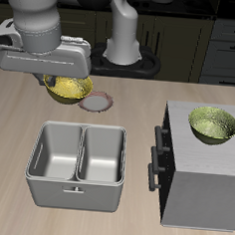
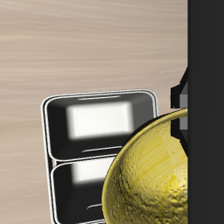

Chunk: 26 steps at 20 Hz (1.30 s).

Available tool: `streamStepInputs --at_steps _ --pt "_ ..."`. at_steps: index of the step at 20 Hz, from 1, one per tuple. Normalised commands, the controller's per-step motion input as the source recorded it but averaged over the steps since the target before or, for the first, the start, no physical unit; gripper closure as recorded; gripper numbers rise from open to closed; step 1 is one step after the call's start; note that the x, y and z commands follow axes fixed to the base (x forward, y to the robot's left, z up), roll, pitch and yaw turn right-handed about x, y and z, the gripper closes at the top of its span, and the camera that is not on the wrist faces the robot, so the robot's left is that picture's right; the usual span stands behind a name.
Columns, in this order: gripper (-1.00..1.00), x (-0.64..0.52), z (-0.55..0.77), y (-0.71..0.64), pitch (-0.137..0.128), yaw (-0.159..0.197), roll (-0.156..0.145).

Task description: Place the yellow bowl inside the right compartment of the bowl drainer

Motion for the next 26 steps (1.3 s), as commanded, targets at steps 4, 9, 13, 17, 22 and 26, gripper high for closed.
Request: streamStepInputs --at_steps 4,9,13,17,22,26 --pt "1.00 0.00 -0.12 -0.07 0.017 0.009 -0.014" --pt "1.00 0.06 -0.15 -0.08 0.014 0.009 -0.002" --pt "1.00 0.08 -0.16 -0.06 0.008 -0.006 0.003" --pt "1.00 0.12 -0.21 -0.05 0.023 -0.012 0.003" --pt "1.00 0.12 -0.31 -0.08 0.036 -0.013 0.006" --pt "1.00 0.08 -0.34 -0.06 0.043 -0.003 -0.008"
